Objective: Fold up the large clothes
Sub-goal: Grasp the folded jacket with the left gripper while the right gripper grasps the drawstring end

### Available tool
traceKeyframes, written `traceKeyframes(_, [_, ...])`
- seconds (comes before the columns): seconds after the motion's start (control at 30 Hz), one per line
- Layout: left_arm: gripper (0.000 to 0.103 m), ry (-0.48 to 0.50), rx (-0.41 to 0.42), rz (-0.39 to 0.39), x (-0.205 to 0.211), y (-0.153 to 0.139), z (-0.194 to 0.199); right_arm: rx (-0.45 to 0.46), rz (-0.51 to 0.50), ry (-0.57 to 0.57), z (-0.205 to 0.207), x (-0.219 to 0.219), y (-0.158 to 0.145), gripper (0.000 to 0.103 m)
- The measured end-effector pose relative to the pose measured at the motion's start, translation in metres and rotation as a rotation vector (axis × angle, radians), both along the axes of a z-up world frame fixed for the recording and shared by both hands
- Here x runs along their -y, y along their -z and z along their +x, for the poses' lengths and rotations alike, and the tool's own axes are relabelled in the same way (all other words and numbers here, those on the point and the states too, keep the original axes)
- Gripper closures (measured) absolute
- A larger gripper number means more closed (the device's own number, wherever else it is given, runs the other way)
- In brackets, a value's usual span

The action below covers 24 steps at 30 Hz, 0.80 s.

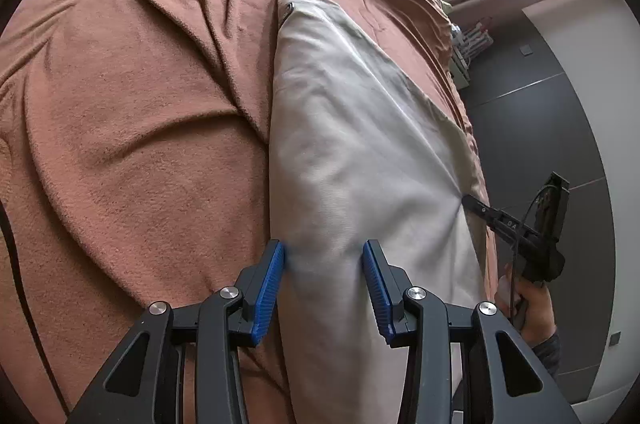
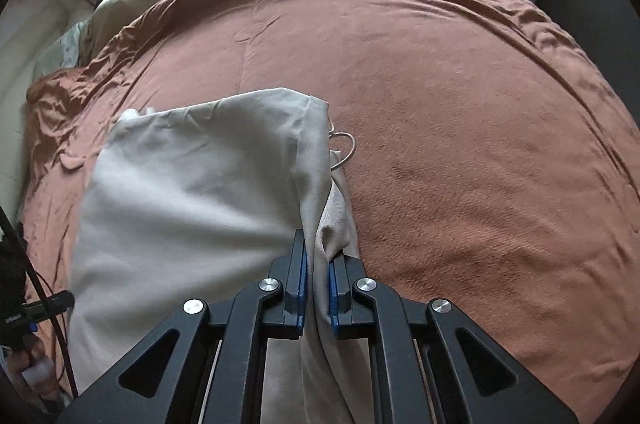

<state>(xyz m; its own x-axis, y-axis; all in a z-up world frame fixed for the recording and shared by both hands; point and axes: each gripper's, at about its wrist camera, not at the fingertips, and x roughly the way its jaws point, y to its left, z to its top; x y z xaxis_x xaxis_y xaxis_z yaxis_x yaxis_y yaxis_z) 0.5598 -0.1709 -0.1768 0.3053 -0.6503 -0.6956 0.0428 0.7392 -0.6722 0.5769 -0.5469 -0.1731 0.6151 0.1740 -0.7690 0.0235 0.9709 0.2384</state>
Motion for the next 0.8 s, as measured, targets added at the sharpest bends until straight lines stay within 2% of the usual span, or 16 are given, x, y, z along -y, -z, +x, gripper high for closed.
traceKeyframes(0.1, [0.060,-0.002,0.004,0.010,0.002,0.000,0.000,-0.014,-0.002,0.008,0.003,0.001,-0.003,0.098])
traceKeyframes(0.2, [0.060,-0.006,0.024,0.041,0.002,-0.006,0.002,-0.030,0.049,0.013,0.002,0.011,-0.008,0.090])
traceKeyframes(0.3, [0.058,-0.004,0.052,0.053,0.004,-0.015,0.009,-0.013,0.118,0.004,-0.006,0.025,-0.021,0.062])
traceKeyframes(0.33, [0.058,-0.006,0.056,0.066,0.005,-0.017,0.013,0.005,0.134,-0.005,-0.009,0.029,-0.026,0.037])
traceKeyframes(0.37, [0.058,-0.011,0.055,0.075,0.005,-0.018,0.016,0.017,0.146,-0.010,-0.012,0.034,-0.029,0.021])
traceKeyframes(0.43, [0.058,-0.018,0.046,0.092,0.007,-0.018,0.023,0.004,0.178,-0.015,-0.011,0.042,-0.027,0.021])
traceKeyframes(0.6, [0.058,-0.027,0.045,0.127,0.014,-0.018,0.041,-0.079,0.286,-0.056,0.005,0.060,0.001,0.021])
traceKeyframes(0.8, [0.058,-0.024,0.053,0.133,0.014,-0.012,0.062,-0.149,0.475,-0.102,0.039,0.083,0.040,0.021])
